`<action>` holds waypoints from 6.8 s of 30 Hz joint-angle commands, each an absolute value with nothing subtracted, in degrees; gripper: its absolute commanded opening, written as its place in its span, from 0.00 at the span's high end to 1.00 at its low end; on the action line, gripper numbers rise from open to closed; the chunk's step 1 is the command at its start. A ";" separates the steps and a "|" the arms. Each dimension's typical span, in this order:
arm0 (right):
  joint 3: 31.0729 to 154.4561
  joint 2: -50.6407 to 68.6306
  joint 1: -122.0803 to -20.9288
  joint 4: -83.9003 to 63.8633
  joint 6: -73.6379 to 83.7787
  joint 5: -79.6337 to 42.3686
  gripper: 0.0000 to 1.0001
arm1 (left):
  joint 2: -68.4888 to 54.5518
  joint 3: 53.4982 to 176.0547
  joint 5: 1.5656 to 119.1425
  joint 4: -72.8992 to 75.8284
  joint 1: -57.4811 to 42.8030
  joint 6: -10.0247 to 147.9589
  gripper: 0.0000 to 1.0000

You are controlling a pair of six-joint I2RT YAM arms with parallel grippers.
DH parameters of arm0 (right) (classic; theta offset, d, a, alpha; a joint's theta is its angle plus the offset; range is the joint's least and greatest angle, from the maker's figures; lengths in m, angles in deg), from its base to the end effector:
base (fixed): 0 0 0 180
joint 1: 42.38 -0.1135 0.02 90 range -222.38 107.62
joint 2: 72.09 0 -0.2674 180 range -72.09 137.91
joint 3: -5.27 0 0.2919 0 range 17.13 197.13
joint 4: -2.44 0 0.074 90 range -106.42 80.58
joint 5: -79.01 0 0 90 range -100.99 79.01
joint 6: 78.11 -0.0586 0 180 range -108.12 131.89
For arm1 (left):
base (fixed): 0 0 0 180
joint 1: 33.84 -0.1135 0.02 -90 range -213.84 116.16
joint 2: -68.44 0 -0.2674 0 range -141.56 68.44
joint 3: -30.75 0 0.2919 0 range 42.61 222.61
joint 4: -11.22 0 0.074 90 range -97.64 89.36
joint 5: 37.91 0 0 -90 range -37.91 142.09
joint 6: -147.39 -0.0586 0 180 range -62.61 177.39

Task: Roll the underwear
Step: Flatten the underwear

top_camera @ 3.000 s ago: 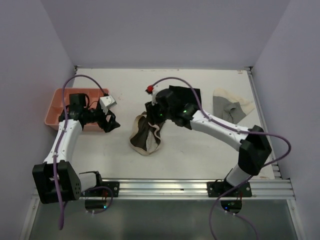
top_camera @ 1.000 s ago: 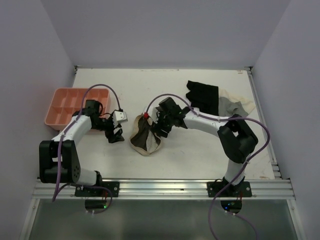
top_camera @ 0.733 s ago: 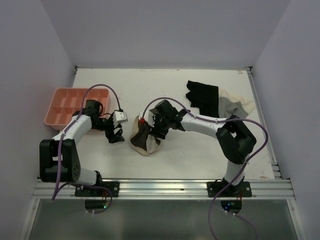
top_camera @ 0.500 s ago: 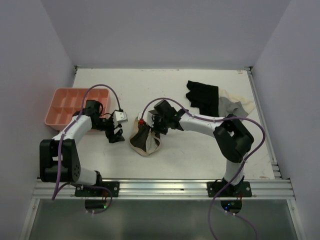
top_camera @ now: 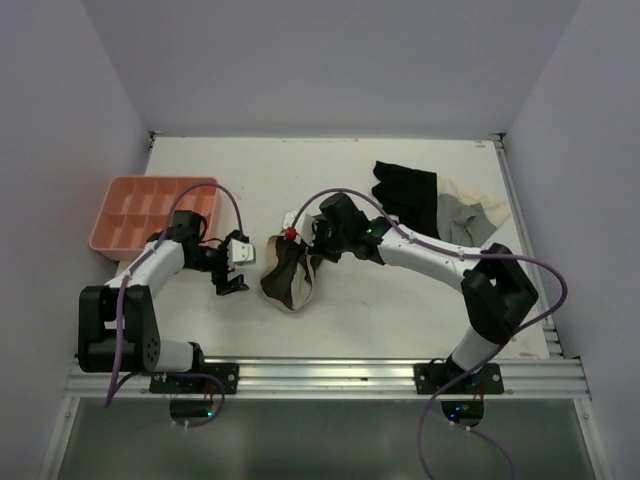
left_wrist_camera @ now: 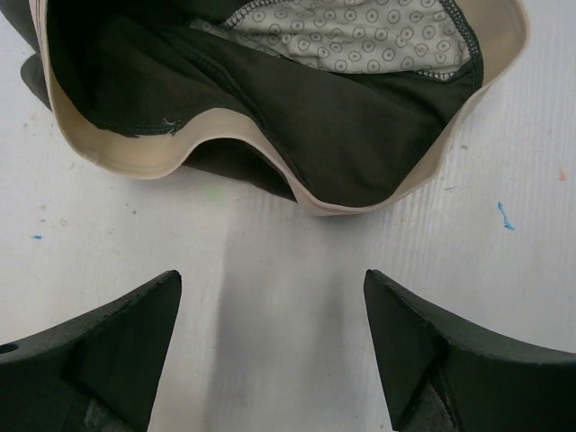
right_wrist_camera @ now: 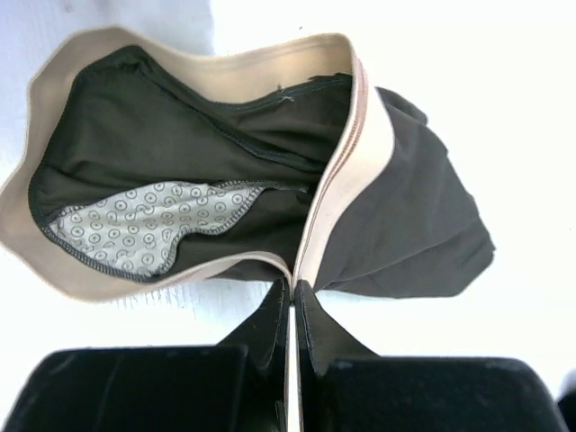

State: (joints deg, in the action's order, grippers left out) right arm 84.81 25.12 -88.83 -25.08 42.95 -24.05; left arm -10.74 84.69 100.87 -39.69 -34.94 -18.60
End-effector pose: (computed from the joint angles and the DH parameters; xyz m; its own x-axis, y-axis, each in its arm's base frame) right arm 0.2826 0.3165 0.1972 0.0022 -0.7272 -0.6864 -0.9510 0.2108 -0.2263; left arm 0.2616 -0.0391 0.1423 -0.0726 0.6381 -0.7665 0.9824 0.1784 0.0555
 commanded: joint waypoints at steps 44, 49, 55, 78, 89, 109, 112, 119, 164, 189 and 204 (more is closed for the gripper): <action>78.30 -6.07 -77.01 -26.89 25.25 -10.29 1.00 | -4.61 105.44 105.00 -27.88 -38.49 15.27 1.00; 82.34 -9.50 -77.27 -34.81 22.96 -12.83 1.00 | 2.59 105.10 110.62 -32.80 -38.41 15.99 1.00; 82.35 -18.29 -79.72 -40.88 18.40 -16.96 1.00 | 17.53 99.74 112.38 -40.62 -38.50 12.22 1.00; 107.29 34.60 -69.98 -48.62 12.77 -0.98 0.47 | -29.03 121.26 91.04 -12.42 -32.34 51.15 0.57; 102.22 32.15 -70.76 -40.28 7.22 -15.91 0.89 | -19.11 107.94 79.17 -14.61 -27.87 38.33 0.62; 85.86 35.84 -76.92 -30.60 -3.23 -19.70 0.98 | -35.17 107.55 78.47 -9.87 -21.01 45.77 1.00; 83.93 35.15 -76.92 -29.82 -4.02 -19.52 0.98 | -40.53 112.73 76.71 -6.97 -21.01 47.89 1.00; 77.17 29.88 -77.62 -26.57 -7.27 -21.96 0.98 | -46.61 120.92 77.84 1.03 -21.01 52.99 0.77; 65.20 16.26 -93.35 -14.08 -31.62 -13.99 0.91 | -48.38 124.63 81.01 -24.90 -17.05 36.47 0.53; 61.69 17.28 -91.95 -23.40 -22.22 -12.84 0.94 | -12.77 85.95 91.92 -37.57 -10.73 9.65 0.53; 56.33 5.98 -91.95 -26.23 -24.24 -15.37 0.98 | -17.09 81.63 80.82 -36.23 -7.29 5.10 0.62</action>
State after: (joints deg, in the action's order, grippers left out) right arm 57.66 12.05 -91.81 -24.34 -23.53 -13.71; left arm -16.84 84.17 86.99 -35.14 -7.07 10.56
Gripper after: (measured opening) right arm 0.014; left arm 0.364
